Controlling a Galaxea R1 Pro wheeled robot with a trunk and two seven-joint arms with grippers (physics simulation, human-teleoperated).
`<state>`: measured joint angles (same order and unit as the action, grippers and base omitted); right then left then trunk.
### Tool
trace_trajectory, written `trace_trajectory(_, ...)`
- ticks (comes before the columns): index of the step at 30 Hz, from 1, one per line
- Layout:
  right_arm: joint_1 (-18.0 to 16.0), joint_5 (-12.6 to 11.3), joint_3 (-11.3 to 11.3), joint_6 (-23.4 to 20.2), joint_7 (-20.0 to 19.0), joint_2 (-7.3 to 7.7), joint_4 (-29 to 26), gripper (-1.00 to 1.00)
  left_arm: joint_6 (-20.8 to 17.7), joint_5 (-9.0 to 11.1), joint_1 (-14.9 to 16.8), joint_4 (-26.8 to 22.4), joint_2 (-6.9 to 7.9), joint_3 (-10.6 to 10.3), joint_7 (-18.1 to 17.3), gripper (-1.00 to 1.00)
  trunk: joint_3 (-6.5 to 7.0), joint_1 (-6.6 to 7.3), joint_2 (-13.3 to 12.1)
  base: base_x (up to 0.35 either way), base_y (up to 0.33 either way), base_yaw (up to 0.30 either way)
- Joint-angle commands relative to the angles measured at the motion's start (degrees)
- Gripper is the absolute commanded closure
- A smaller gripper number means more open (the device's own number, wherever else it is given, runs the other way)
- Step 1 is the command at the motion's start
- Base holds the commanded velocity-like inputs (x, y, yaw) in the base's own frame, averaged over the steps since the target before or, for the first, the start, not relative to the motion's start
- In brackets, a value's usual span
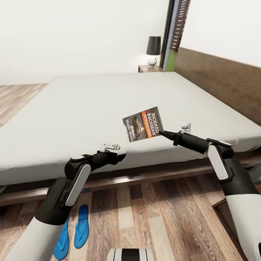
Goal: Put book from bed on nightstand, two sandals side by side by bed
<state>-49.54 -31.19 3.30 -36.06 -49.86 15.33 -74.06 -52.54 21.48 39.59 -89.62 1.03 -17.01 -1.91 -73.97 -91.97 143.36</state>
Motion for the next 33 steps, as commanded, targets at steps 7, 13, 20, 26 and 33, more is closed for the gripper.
trace_trajectory(7, -0.03, -0.63, 0.04, -0.42, 0.11, 0.05, -0.03, 1.0, -0.19, -0.21, 0.05, -0.03, 0.02, -0.04, -0.2, -1.0, -0.86, -0.14, 0.1, 0.0, 0.001, 0.165)
trace_trajectory(13, -0.03, -0.63, 0.04, -0.42, 0.11, 0.05, -0.03, 1.0, -0.18, -0.21, 0.05, -0.03, 0.1, -0.04, -0.13, -1.0, -0.41, -0.14, 0.1, 0.0, 0.0, 0.163)
trace_trajectory(20, -0.03, -0.63, 0.04, -0.42, 0.11, 0.05, -0.03, 1.0, -0.11, -0.21, -0.34, -0.09, 0.21, -0.04, -0.08, -1.0, 0.13, -0.14, 0.1, 0.0, 0.0, 0.146)
trace_trajectory(26, -0.03, -0.63, 0.04, -0.42, 0.11, 0.05, -0.03, 1.0, -0.11, -0.21, -0.39, -0.11, 0.43, -0.04, -0.03, -1.0, 0.59, -0.14, 0.1, -0.013, 0.0, 0.142)
trace_trajectory(33, -0.03, -0.63, 0.04, -0.42, 0.11, 0.05, -0.03, 1.0, -0.11, -0.21, -0.39, -0.12, 0.38, -0.04, -0.03, -1.0, 1.13, -0.14, 0.1, -0.236, 0.0, 0.142)
